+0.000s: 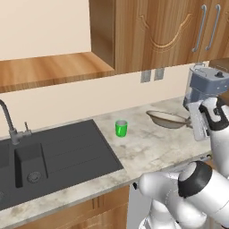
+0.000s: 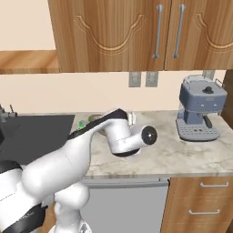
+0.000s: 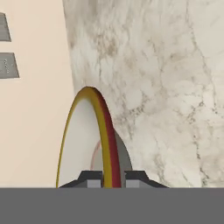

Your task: Clear the mugs and bowl far away from the sink.

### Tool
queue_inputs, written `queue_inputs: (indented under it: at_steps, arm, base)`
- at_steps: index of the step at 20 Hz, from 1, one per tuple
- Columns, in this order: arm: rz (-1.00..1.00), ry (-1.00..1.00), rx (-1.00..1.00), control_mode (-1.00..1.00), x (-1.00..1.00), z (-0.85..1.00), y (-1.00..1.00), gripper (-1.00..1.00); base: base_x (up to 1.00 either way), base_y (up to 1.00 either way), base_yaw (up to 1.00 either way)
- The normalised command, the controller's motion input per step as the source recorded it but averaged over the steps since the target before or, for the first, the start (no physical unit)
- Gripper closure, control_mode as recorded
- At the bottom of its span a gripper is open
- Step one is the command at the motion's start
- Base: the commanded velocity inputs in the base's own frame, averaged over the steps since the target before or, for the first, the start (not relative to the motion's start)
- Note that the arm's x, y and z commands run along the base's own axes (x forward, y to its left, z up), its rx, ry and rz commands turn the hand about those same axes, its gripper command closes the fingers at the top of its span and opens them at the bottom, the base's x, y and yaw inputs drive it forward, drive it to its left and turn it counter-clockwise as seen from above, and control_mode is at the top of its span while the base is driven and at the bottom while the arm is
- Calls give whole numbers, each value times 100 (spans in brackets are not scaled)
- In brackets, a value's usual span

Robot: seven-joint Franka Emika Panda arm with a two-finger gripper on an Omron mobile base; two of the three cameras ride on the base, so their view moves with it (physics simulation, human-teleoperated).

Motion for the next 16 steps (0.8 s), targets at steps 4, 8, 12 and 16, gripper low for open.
queue_inputs:
  at_steps: [4,8,12,16]
  arm:
    - [-68,0,0,-100,-59,35,16,100]
    - [-65,3,0,-100,-59,18,24,100]
    - [-51,11,-2,-100,-59,29,11,100]
    - [-32,1,-1,-100,-87,66,0,100]
  base:
    - [0,0,0]
    - [0,0,0]
    - [0,0,0]
    - [0,0,0]
